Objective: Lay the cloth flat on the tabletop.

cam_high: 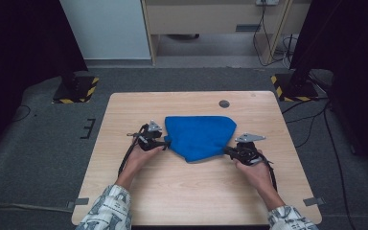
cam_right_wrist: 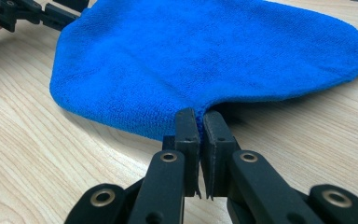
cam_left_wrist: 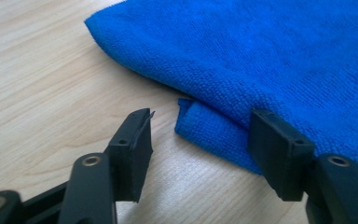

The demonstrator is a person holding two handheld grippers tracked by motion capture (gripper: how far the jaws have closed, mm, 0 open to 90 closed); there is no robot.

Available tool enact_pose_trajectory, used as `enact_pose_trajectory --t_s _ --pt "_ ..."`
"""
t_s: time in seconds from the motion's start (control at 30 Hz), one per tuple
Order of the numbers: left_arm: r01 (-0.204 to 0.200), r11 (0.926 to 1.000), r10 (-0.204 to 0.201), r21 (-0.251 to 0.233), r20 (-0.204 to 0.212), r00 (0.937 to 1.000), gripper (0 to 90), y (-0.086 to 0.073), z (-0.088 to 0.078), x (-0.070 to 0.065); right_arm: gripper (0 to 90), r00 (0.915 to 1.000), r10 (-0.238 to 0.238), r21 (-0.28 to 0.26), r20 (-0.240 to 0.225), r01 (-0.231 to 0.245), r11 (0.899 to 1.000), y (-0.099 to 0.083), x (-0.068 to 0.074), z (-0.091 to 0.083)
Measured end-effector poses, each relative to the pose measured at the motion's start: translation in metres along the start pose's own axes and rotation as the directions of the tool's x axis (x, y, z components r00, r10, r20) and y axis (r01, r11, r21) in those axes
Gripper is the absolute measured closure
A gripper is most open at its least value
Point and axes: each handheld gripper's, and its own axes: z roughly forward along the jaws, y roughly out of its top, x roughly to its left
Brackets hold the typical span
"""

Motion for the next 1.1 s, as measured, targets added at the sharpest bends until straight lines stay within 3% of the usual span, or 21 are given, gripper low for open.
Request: enact_pose_trajectory --t_s 0.23,0.43,0.53,0.63,0.83,0.87,1.1 --pt "-0.035 0.9993 0.034 0.016 0.018 0.9992 54.4 0.001 0.001 -0.005 86.4 1.0 -0.001 0.003 0.002 0.001 1.0 0.0 -0.001 0.0" --pt "-0.048 0.9983 0.047 0.031 0.035 0.9983 81.9 0.003 0.0 -0.011 86.5 1.0 -0.008 -0.003 0.005 0.008 1.0 0.001 -0.001 0.0" --pt "-0.049 0.9981 0.048 0.038 0.024 0.9986 87.6 0.006 -0.002 -0.015 86.6 0.9999 -0.01 -0.005 0.006 0.01 1.0 0.001 -0.001 -0.001" --pt "-0.048 0.9984 0.048 0.03 0.01 0.9988 88.1 0.007 -0.006 -0.016 86.6 0.9999 -0.008 -0.005 0.008 0.008 1.0 0.002 -0.002 -0.002" --pt "-0.026 0.9995 0.025 -0.018 -0.012 0.9996 88.3 0.011 -0.033 -0.015 87.1 0.9997 0.005 -0.005 0.025 -0.005 1.0 0.003 -0.009 -0.012" --pt "-0.03 0.9991 0.029 -0.032 -0.011 0.9995 88.3 0.013 -0.043 -0.017 87.1 0.9997 0.008 -0.007 0.025 -0.008 1.0 0.003 -0.008 -0.014" --pt "-0.025 0.9976 0.024 -0.065 -0.021 0.9995 88.3 0.02 -0.068 -0.028 87.2 0.9997 -0.008 -0.018 0.025 0.009 1.0 0.012 -0.002 -0.025"
